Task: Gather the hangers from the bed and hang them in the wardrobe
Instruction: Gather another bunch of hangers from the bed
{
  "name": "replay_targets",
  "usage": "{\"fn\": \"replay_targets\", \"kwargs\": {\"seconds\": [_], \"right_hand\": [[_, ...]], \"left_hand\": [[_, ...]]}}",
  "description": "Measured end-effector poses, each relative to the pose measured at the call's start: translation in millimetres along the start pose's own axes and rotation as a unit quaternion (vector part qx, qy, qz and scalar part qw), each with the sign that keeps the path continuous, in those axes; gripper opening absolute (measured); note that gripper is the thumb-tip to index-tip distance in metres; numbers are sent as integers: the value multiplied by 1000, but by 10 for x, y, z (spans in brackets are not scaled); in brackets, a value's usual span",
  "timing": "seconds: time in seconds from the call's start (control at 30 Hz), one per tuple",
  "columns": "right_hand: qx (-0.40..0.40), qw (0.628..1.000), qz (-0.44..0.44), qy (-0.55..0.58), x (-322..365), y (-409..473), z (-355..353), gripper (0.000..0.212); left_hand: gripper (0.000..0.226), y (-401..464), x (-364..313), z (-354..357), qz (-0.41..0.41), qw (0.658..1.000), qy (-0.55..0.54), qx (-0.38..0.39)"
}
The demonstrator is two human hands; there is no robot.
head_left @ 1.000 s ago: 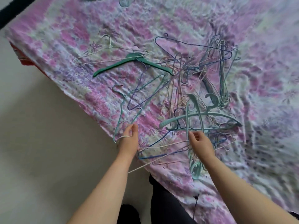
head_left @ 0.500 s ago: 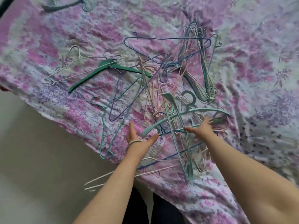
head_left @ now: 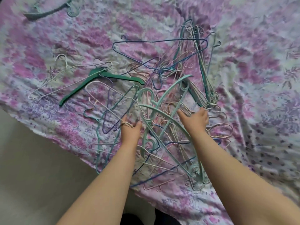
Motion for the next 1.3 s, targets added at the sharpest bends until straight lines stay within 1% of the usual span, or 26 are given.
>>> {"fn": "replay_targets", "kwargs": {"seconds": [0.03,0.1,0.13,0.17,0.27,0.37,0.4,0.47,0.53,0.57,0.6,0.63,0.7,0.77,0.8,0.83,0.87,0.9,0.97,1.0,1.03,1.1,1.13,1.2,1.27,1.3], "right_hand": [[38,998,23,-43,-121,17,29,112],[100,986,10,-132,-298,15,115,114],[110,981,-9,-160,-344,14,138,113],[104,979,-26,-172,-358,6,135,113],[59,987,-47,-144,-406,-8,66,113],[14,997,-24,-70,-578,-49,21,117],[22,996,-29,-76,-643,-64,36,119],[91,987,-70,-115,-733,-112,82,117],[162,977,-94,-99,-799,-136,67,120],[178,973,-106,-106,-816,-141,40,126],[182,963,-129,-152,-836,-136,30,133],[174,945,-151,-233,-848,-138,38,139],[130,908,-161,-365,-844,-123,86,143],[75,900,-151,-402,-761,-111,132,142],[51,904,-148,-399,-725,-81,154,138],[31,911,-146,-385,-689,-61,160,132],[17,918,-144,-370,-669,-42,167,124],[17,923,-140,-359,-665,-31,187,117],[48,930,-127,-340,-708,-42,276,110],[64,936,-124,-322,-746,-55,329,108],[79,945,-117,-295,-792,-70,369,104],[97,962,-104,-233,-872,-109,396,85],[95,969,-100,-206,-899,-141,380,73],[73,979,-99,-160,-907,-228,320,57],[49,984,-114,-131,-824,-320,238,49],[37,984,-125,-124,-744,-344,199,48]], "left_hand": [[51,61,86,-30,-17,1000,-8,-1],[32,114,258,-74,-54,998,-34,-3],[27,122,321,-88,-64,997,-49,-4],[28,100,350,-110,-69,996,-58,-7],[34,60,412,-203,-95,994,-60,-12],[54,44,461,-250,-156,986,-59,10],[58,47,485,-259,-170,983,-64,21],[60,34,541,-292,-194,977,-83,24],[62,56,639,-356,-207,973,-103,-21],[66,51,679,-392,-214,970,-101,-52],[71,51,729,-418,-221,968,-89,-78],[72,29,762,-428,-228,967,-71,-94],[65,-38,804,-428,-221,969,0,-112],[54,-90,840,-389,-167,977,79,-110],[47,-125,834,-339,-127,984,91,-82],[43,-165,827,-269,-94,990,99,-35],[43,-192,819,-185,-71,990,119,22],[48,-218,808,-103,-58,984,148,75],[63,-209,815,9,-54,970,199,131],[68,-194,821,30,-56,967,209,138],[62,-159,835,32,-52,968,205,134],[35,-104,853,-17,-38,973,197,110],[36,-90,857,-62,-34,973,204,98],[39,-126,802,-185,-13,966,249,63],[43,-145,714,-303,16,959,282,29],[46,-144,648,-362,23,961,275,13]]}}
Point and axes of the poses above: each hand's wrist, its own y-axis towards the middle knuckle, its own z-axis out of the palm, x = y × z, the point moved 3 cm from there along y, towards the middle knuckle
